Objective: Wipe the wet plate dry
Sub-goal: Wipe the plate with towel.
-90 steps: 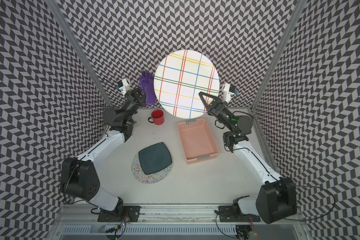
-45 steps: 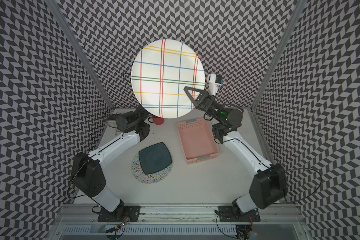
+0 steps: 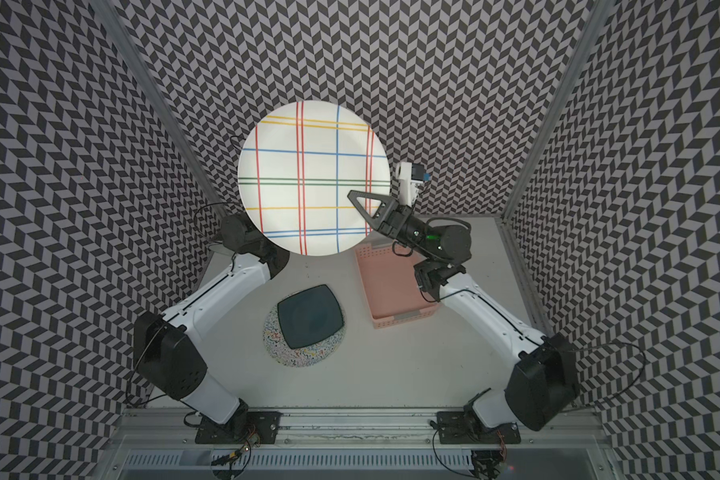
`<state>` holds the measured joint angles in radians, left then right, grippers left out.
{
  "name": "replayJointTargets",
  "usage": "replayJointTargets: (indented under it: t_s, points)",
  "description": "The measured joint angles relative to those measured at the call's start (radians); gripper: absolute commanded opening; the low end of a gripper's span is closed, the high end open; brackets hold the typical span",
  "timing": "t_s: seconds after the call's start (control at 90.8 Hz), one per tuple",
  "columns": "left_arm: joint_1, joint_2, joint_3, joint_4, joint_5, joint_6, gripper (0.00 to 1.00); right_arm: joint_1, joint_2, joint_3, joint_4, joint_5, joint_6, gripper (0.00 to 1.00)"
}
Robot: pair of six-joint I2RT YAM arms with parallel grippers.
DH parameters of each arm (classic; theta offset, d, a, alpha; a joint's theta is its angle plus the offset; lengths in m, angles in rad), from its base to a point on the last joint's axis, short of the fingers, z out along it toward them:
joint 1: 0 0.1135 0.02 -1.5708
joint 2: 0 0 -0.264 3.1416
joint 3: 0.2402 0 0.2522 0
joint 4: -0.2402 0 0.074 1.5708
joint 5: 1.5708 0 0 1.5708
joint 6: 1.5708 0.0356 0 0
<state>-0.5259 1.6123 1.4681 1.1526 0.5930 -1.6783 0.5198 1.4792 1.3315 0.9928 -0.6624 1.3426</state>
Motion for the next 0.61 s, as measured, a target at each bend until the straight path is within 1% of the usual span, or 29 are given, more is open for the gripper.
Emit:
replayJointTargets:
  t_s: [0.066, 0.11, 0.209, 0.297, 0.43, 0.518, 0.606]
  points:
    - [-0.039, -0.016, -0.007, -0.064, 0.004, 0.050, 0.00, -0.029, 0.034, 0.099, -0.012, -0.002, -0.006, 0.00]
    - [-0.045, -0.040, -0.023, -0.102, 0.010, 0.084, 0.00, -0.056, 0.046, 0.144, -0.020, 0.000, -0.007, 0.00]
    - [-0.042, -0.121, -0.074, -0.210, 0.022, 0.168, 0.00, -0.134, 0.046, 0.179, -0.021, 0.006, 0.007, 0.00]
    - [-0.024, -0.188, -0.087, -0.356, 0.025, 0.278, 0.00, -0.203, 0.018, 0.150, -0.021, 0.016, 0.020, 0.00]
    - [-0.012, -0.293, -0.080, -0.656, -0.007, 0.512, 0.00, -0.293, -0.064, 0.026, -0.041, 0.069, 0.033, 0.00]
    - [-0.014, -0.345, -0.053, -0.836, -0.046, 0.661, 0.00, -0.311, -0.109, -0.024, -0.154, 0.109, -0.043, 0.00]
    - [-0.021, -0.372, -0.016, -0.953, -0.086, 0.776, 0.00, -0.286, -0.132, -0.045, -0.295, 0.140, -0.143, 0.00]
